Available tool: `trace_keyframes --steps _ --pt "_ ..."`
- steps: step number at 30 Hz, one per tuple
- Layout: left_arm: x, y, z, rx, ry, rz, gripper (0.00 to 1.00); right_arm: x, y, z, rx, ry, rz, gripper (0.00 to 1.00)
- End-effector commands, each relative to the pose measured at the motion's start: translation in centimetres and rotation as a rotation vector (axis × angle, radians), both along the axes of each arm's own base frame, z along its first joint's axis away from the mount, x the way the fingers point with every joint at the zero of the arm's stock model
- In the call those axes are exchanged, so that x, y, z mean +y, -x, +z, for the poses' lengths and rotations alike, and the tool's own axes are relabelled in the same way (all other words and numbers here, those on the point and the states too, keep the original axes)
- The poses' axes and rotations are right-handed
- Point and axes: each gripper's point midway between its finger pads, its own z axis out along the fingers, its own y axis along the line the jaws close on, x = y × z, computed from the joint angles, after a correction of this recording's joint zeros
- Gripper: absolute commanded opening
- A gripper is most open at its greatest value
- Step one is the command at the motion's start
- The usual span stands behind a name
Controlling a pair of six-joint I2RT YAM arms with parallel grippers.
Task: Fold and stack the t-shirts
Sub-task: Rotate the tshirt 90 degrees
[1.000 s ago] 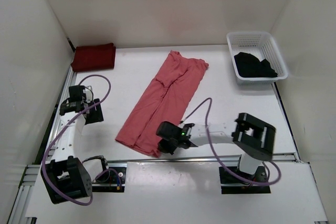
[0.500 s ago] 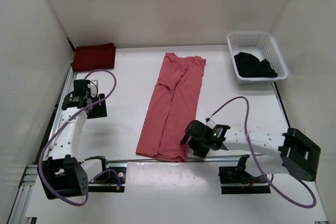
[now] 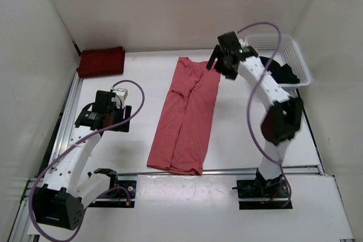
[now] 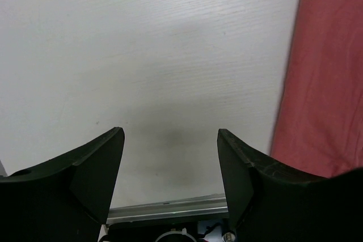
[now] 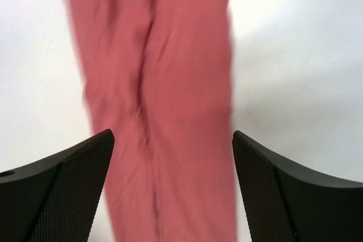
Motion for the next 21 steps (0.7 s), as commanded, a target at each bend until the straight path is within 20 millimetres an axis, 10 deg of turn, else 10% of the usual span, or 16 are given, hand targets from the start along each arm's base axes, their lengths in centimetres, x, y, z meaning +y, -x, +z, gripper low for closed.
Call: trace_keyframes --steps 1,7,15,21 --pt "-0.2 -0.2 1.2 -0.066 -0.005 -0.009 0.78 -4.3 -4.3 -6.3 0.173 0.216 0.064 0.86" --pt "0.6 -0.2 0.5 0.002 -0.055 0.013 0.78 -5.8 -14.3 -9.7 0.058 -0.011 -0.067 0.80" --pt "0.5 -1.6 -1.4 0.065 -0.076 0.016 0.78 -1.2 -16.9 -14.7 0.070 -0.255 0.021 0.79" --pt "0.4 -2.8 -1.8 0.091 -0.090 0.020 0.78 -2.2 -16.0 -18.1 0.129 -0.202 -0.139 0.68"
